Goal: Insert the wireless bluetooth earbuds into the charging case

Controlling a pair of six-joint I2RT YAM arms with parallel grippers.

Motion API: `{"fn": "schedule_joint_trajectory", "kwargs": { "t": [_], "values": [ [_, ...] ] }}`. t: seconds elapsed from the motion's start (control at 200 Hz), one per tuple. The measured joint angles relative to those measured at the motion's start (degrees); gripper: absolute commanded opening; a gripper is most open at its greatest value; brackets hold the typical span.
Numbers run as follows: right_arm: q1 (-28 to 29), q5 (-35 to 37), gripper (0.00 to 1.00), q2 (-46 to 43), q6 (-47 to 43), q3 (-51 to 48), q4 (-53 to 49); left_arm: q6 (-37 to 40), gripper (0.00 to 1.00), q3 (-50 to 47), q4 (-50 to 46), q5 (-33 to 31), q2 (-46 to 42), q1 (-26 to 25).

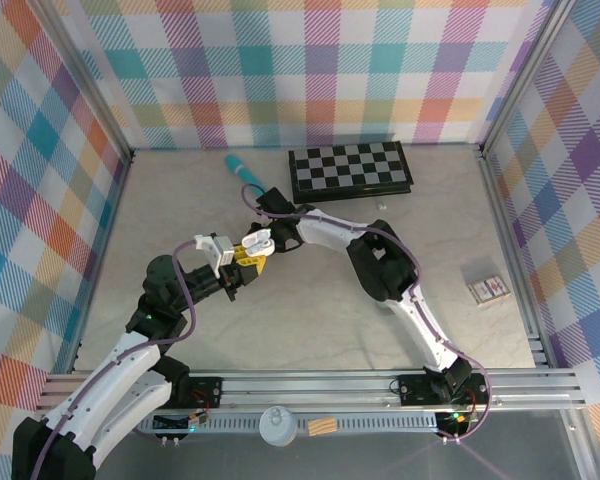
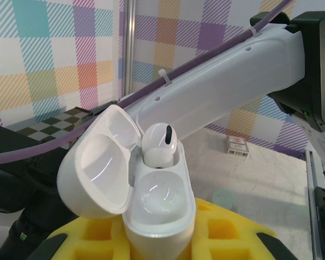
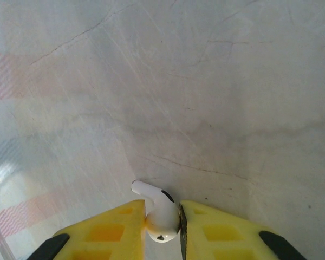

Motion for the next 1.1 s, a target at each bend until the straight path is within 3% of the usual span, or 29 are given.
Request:
{"fn": "schedule_joint_trajectory", "kwargs": {
  "t": [0.415,0.615,0.835,1.1],
  "values": [
    [0.0,1.75,0.2,-1.38,-2.95,-1.53,0.11,0.66,0.06,0.0,-0.15,-0.02,0.0,0.0],
    [-1.01,5.75,0.2,-12.83,-6.95,-14.86,0.72,1.95,0.06,0.0,-1.42,0.0,0.39,0.0],
    [-7.34,9.33,0.19,-28.37,-10.78,-29.49,2.1,2.99,0.06,0.0,-1.42,-0.02,2.16,-0.22],
    [-11.72,13.16,0.19,-40.87,-19.19,-38.12,-3.02,5.05,0.06,0.0,-1.6,-0.68,6.03,-1.9]
  ]
}}
